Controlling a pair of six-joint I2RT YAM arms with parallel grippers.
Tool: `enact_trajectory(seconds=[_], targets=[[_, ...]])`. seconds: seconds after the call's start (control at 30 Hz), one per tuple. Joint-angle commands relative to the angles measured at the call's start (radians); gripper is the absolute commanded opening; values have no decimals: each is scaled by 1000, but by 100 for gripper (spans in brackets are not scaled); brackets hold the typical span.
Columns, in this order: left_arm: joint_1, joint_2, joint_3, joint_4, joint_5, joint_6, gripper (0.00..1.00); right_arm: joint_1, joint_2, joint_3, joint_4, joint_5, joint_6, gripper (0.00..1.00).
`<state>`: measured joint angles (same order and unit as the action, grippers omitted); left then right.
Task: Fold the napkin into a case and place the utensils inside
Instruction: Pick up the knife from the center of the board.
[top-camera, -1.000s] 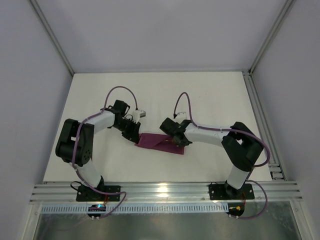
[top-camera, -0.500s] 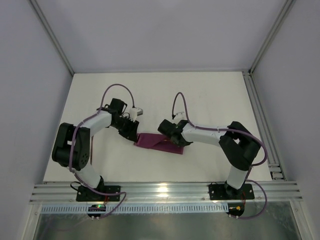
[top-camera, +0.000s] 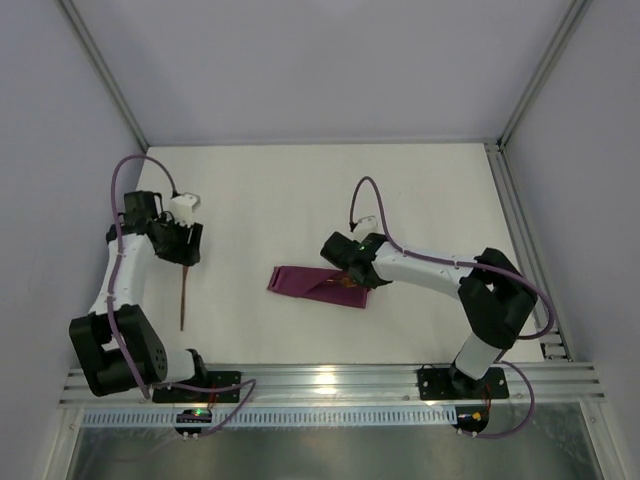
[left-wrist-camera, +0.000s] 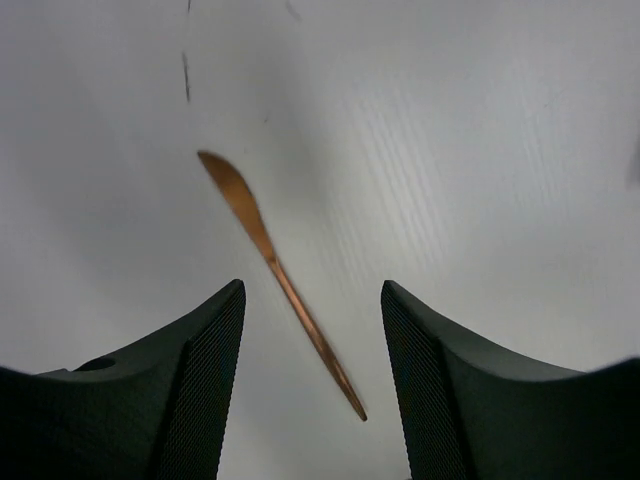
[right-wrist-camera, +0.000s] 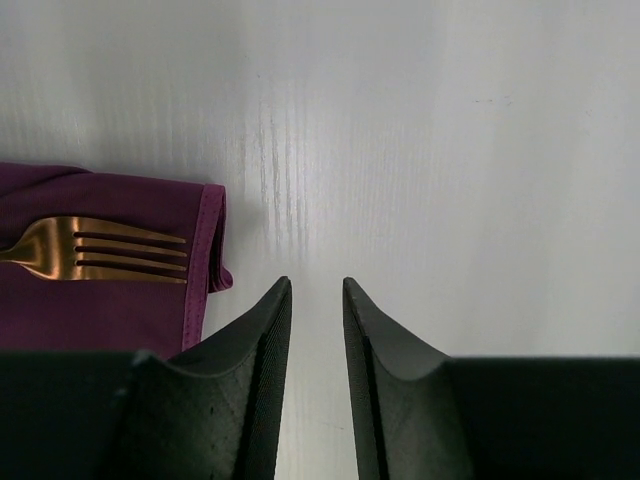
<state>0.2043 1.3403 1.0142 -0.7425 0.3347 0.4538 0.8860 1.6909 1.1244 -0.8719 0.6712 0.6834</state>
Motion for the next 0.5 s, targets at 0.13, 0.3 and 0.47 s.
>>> enact_trajectory(seconds=[0.13, 0.3, 0.47], targets=[[151, 31, -108, -84, -71, 132, 61, -1, -51, 80, -75, 11, 1, 33], [188, 134, -98, -95, -71, 135, 60, -1, -51, 114, -110, 24, -1, 33], [191, 212, -132, -40, -116, 128, 54, -1, -77, 110, -124, 50, -7, 34]])
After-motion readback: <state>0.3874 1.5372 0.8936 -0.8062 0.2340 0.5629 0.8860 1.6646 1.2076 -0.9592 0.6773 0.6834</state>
